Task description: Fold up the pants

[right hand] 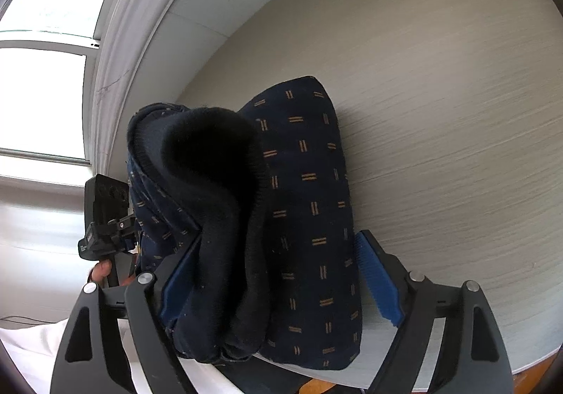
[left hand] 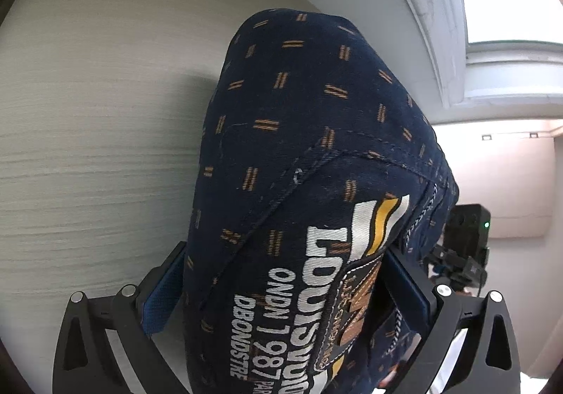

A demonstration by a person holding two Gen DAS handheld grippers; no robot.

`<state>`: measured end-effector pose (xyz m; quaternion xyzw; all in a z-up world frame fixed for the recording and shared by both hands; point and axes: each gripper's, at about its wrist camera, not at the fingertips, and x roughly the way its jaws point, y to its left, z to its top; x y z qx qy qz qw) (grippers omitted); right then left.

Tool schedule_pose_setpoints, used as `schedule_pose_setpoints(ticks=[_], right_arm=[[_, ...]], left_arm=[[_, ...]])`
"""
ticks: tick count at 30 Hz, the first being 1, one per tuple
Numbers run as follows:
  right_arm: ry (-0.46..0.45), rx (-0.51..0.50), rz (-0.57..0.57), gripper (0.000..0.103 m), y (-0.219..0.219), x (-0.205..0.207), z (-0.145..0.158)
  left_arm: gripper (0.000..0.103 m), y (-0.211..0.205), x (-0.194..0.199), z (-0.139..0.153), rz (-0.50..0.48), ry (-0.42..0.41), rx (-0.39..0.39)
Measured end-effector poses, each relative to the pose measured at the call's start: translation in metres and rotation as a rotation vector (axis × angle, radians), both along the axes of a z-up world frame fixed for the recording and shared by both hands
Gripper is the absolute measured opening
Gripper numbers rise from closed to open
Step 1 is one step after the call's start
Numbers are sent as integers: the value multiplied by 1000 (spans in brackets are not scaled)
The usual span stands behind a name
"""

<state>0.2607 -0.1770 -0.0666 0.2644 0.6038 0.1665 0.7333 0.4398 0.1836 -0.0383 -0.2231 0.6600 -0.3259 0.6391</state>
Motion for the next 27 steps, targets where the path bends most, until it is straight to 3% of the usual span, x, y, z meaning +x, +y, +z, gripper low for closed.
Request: schedule_pose_setpoints(ticks=[10, 18, 20, 24, 27], right_arm=[[8, 19, 24, 82, 6, 6, -2], [-1, 17, 54, 64, 14, 10, 0], [-15, 9, 53, 66, 15, 10, -1], [-15, 14, 43, 81, 14, 14, -9], [-14, 66, 28, 81, 13, 14, -16]], left_arm=[[103, -5, -5, 5, -9, -30, 3], [89, -10, -14, 14, 1, -61, 14], [88, -9, -16, 14, 10, -64, 11], [86, -5, -18, 11, 20, -53, -9], [85, -2, -20, 10, 25, -47, -8]])
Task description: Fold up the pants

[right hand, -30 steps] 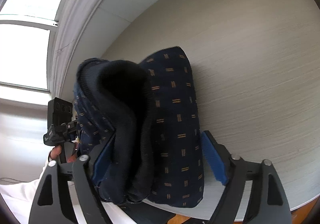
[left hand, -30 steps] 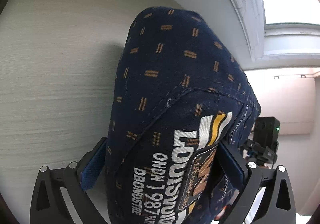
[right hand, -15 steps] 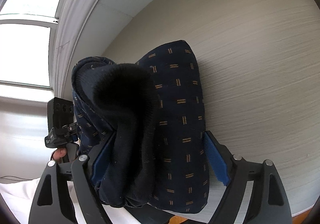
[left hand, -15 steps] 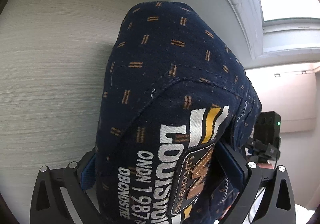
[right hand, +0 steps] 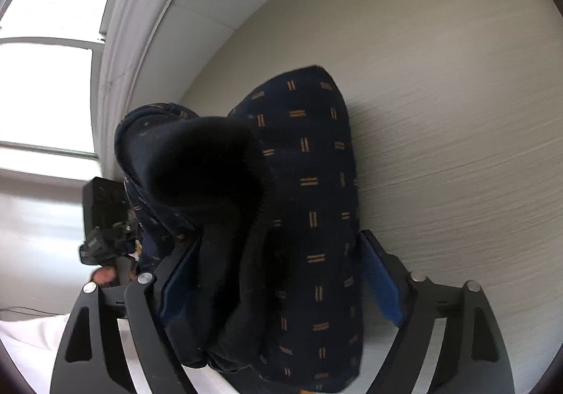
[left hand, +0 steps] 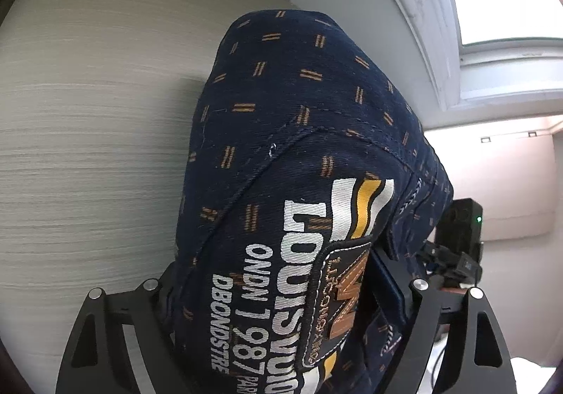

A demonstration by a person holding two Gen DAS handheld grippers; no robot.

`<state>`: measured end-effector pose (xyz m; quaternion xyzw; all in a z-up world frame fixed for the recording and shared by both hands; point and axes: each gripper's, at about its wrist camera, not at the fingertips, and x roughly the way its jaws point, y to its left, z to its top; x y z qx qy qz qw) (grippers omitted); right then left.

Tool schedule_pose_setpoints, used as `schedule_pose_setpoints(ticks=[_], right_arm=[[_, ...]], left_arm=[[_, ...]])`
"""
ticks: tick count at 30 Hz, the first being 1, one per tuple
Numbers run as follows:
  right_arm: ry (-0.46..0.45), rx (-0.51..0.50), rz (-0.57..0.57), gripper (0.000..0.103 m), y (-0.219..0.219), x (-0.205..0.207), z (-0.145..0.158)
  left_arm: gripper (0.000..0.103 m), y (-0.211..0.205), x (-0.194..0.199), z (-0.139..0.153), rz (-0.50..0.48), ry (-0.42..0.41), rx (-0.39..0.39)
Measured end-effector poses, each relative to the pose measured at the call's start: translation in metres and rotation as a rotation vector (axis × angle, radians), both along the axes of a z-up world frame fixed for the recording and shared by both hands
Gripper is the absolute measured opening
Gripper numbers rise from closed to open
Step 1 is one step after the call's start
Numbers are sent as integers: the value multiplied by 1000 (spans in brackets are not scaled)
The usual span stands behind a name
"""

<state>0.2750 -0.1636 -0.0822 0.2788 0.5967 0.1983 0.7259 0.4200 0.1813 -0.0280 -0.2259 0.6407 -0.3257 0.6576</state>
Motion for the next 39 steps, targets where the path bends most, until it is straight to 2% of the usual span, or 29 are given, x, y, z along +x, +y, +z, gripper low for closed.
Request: schedule_pose_setpoints(ticks=[4, 8, 12, 18, 24, 32, 36, 39], right_arm=[[-7, 28, 0, 62, -2, -3, 7], [-10, 69, -15, 55, -3, -4, 11], [-42, 115, -18, 53, -5, -2, 19], [-83, 104, -16, 53, -3, -1, 23], [-136, 71, -40, 53, -11, -3, 27], [-182, 17, -75, 52, -89, 16, 55], [-181, -22, -72, 52, -124, 26, 62], [-166, -54, -65, 52, -155, 40, 63]], left_arm=[[82, 4, -6, 1, 11, -17, 8], [74, 4, -15, 9, 24, -34, 7], [69, 5, -21, 18, 28, -39, 4], [69, -5, -33, 27, 40, -49, -8], [69, -25, -26, 46, 15, -89, -32], [69, -94, -8, 62, -32, -134, -52], [69, -128, -2, 56, -28, -125, -65], [69, -136, -4, 46, -27, -113, -68]])
